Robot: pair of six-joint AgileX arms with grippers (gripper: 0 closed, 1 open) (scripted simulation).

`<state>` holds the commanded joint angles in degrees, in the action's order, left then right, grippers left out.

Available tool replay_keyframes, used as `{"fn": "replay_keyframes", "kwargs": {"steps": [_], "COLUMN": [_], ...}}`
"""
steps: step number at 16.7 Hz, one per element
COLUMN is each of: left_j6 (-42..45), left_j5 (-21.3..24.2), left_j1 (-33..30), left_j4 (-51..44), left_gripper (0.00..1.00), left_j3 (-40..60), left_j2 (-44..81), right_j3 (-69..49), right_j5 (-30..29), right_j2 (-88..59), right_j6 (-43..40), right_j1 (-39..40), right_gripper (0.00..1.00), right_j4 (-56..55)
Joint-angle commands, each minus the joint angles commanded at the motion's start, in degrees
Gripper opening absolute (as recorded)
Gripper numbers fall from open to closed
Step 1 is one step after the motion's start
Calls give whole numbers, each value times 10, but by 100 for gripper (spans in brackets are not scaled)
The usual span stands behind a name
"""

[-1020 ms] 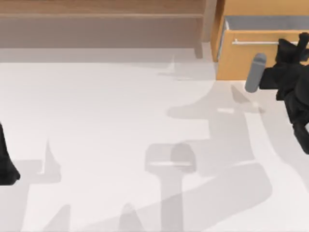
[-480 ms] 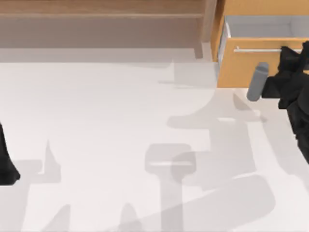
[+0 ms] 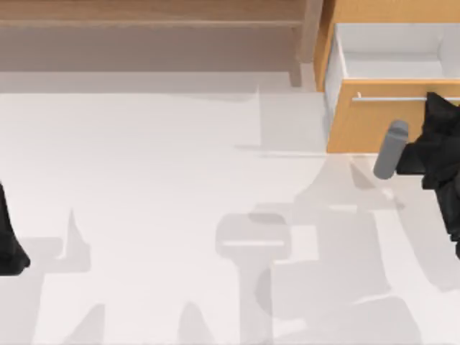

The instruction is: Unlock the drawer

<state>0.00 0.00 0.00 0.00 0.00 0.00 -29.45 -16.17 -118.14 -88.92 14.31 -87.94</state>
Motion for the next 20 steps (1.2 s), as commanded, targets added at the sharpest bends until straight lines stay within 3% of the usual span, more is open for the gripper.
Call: {"fn": "replay_keyframes", "kwargs": {"steps": [4,11,16,20], "left_j6": [0,0,0,0], "left_j5": [0,0,0,0], "left_j1": [0,0,0,0], "left_j4": [0,0,0,0], "left_gripper": [100,100,100,100], "left_j3": [0,0,0,0], "left_j2": [0,0,0,0], "right_j3": [7,131,139,139], "right_j5": [-2,-39,-41,-41], "right_j2": [1,34,37,37], "right_j6": [-1,0,1,1], "right_j1": [2,39,42,42], "right_gripper": [0,0,0,30], "right_j4": [-7,-94,-100,-100]}}
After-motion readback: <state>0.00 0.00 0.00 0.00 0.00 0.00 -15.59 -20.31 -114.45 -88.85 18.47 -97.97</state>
